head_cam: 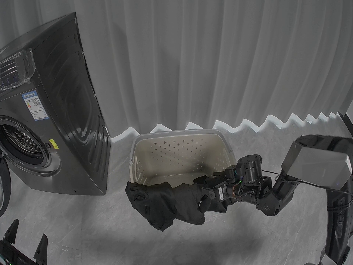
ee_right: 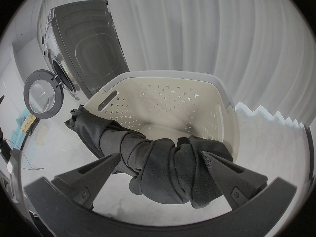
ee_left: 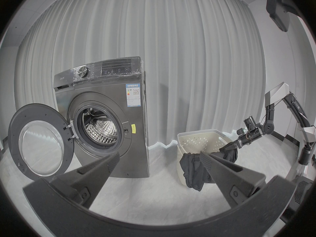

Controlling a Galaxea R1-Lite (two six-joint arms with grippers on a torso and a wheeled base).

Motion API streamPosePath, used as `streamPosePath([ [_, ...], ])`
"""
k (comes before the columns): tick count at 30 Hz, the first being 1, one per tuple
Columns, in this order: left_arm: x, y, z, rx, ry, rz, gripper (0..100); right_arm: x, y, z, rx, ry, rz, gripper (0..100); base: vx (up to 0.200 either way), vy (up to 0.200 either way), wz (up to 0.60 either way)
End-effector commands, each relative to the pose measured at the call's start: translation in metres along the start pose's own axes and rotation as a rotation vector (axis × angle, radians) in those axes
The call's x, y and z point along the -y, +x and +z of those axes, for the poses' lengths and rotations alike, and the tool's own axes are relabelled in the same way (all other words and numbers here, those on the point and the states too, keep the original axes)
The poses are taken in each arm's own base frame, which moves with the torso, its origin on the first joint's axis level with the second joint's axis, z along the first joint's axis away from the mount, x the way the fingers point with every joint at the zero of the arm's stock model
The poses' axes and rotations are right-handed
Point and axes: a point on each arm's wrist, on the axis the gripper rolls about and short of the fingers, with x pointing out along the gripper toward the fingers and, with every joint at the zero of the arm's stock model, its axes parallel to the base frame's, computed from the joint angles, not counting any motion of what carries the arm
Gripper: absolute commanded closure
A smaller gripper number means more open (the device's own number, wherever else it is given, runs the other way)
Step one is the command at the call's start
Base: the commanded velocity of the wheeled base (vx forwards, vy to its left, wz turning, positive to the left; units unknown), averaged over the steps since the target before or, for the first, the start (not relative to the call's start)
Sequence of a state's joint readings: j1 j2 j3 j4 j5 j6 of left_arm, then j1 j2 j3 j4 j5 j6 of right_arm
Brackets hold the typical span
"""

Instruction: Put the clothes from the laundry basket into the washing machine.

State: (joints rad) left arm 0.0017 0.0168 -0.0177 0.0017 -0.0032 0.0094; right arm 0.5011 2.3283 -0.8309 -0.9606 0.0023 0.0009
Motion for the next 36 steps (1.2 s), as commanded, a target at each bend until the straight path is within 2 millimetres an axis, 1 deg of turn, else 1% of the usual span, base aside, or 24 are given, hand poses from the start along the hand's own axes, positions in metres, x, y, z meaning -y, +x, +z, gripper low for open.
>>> streamPosePath([
  [1,0.000,0.000,-0.005,0.001,0.000,0.000,0,0.000,0.000,0.000,0.003,-0.006,0.001,0,0.000,0.000,0.00],
  [5,0.000,0.000,-0.005,0.001,0.000,0.000,0,0.000,0.003,-0.003,0.000,-0.008,-0.002,0,0.000,0.000,0.00],
  [6,0.000,0.000,-0.005,0.001,0.000,0.000,0,0.001,0.003,-0.003,0.000,-0.010,-0.003,100,0.000,0.000,0.00],
  [18,0.000,0.000,-0.005,0.001,0.000,0.000,0,0.003,0.005,0.002,0.018,-0.015,-0.010,100,0.000,0.000,0.00],
  [22,0.000,0.000,-0.005,0.001,0.000,0.000,0,0.003,0.002,0.009,0.041,-0.014,-0.009,100,0.000,0.000,0.00],
  [26,0.000,0.000,-0.005,0.001,0.000,0.000,0,-0.003,-0.006,0.022,0.101,-0.017,0.010,100,0.000,0.000,0.00],
  [28,0.000,0.000,-0.005,0.001,0.000,0.000,0,-0.006,-0.007,0.023,0.103,-0.020,0.019,100,0.000,0.000,0.00],
  [29,0.000,0.000,-0.005,0.001,0.000,0.000,0,-0.014,-0.009,0.023,0.104,-0.023,0.037,100,0.000,0.000,0.00],
  [32,0.000,0.000,-0.005,0.001,0.000,0.000,0,-0.014,-0.008,0.020,0.095,-0.023,0.032,100,0.000,0.000,0.00],
  [34,0.000,0.000,-0.005,0.001,0.000,0.000,0,-0.010,-0.008,0.017,0.081,-0.016,0.017,100,0.000,0.000,0.00],
  [35,0.000,0.000,-0.005,0.001,0.000,0.000,0,-0.008,-0.009,0.014,0.070,-0.014,0.012,0,0.000,0.000,0.00],
  [36,0.000,0.000,-0.005,0.001,0.000,0.001,0,-0.005,-0.011,0.012,0.061,-0.011,0.007,0,0.000,0.000,0.00],
])
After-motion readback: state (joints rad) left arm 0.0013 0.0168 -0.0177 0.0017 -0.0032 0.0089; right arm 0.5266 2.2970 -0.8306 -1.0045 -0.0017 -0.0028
